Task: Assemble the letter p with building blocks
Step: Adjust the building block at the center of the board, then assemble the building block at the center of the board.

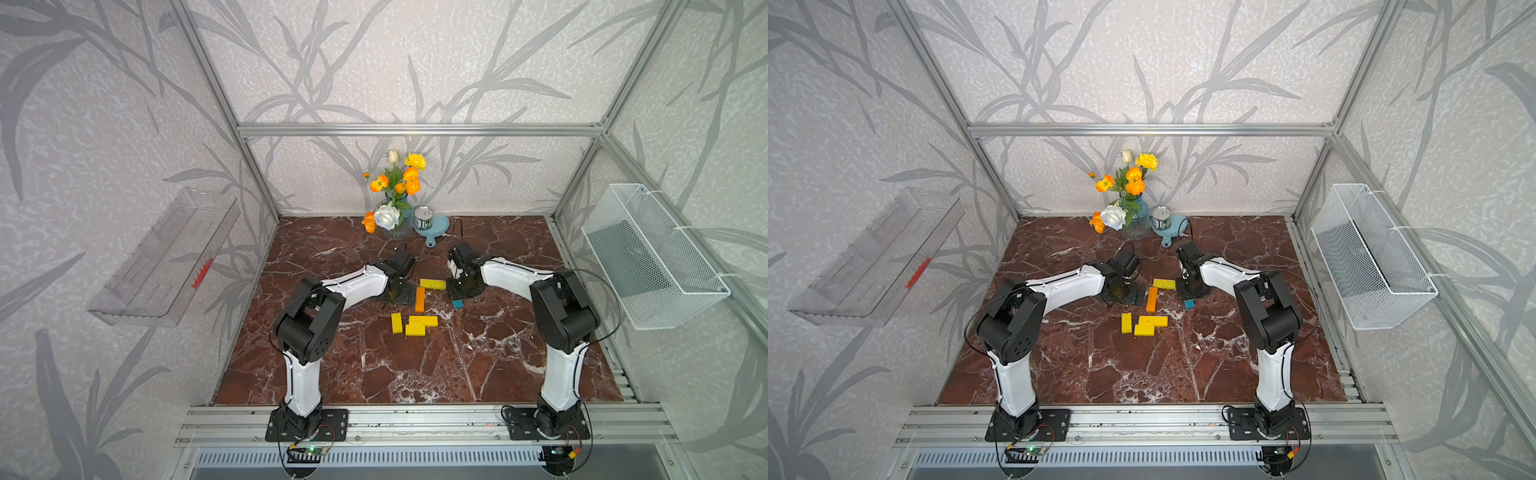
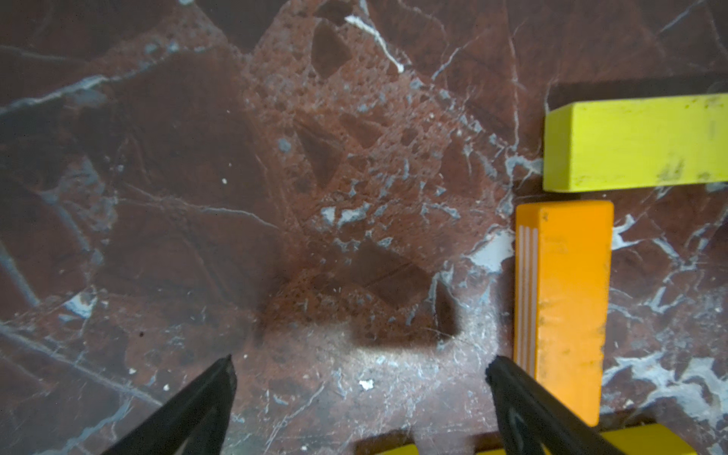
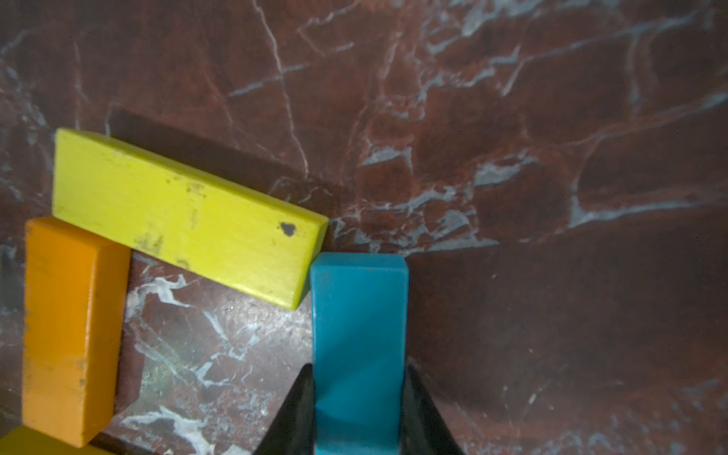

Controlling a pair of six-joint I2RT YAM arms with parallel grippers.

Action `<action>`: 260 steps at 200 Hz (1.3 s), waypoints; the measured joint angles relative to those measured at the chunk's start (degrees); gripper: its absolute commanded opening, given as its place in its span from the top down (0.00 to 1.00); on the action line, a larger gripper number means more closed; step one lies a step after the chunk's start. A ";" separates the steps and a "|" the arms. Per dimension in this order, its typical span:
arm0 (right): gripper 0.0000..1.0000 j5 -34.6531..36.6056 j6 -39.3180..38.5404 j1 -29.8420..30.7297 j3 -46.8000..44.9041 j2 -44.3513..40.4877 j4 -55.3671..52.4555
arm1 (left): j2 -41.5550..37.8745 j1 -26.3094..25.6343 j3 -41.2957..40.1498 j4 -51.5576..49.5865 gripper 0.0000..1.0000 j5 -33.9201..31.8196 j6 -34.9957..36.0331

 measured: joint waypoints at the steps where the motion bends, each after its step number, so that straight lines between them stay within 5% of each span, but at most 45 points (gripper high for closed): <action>1: 1.00 0.02 0.02 0.00 0.00 0.00 0.00 | 0.00 0.00 -0.02 0.00 0.00 0.00 0.00; 172: 1.00 2.47 4.52 1.16 3.26 2.25 -1.22 | -2.08 0.13 -1.92 1.11 0.00 0.00 0.04; 201: 0.76 2.60 4.59 1.25 3.45 2.38 -1.44 | -2.10 0.17 -2.05 1.14 0.00 0.20 0.07; 260: 0.52 2.05 4.55 1.53 2.54 1.77 -0.07 | -2.10 0.48 -2.56 1.53 0.00 0.26 0.07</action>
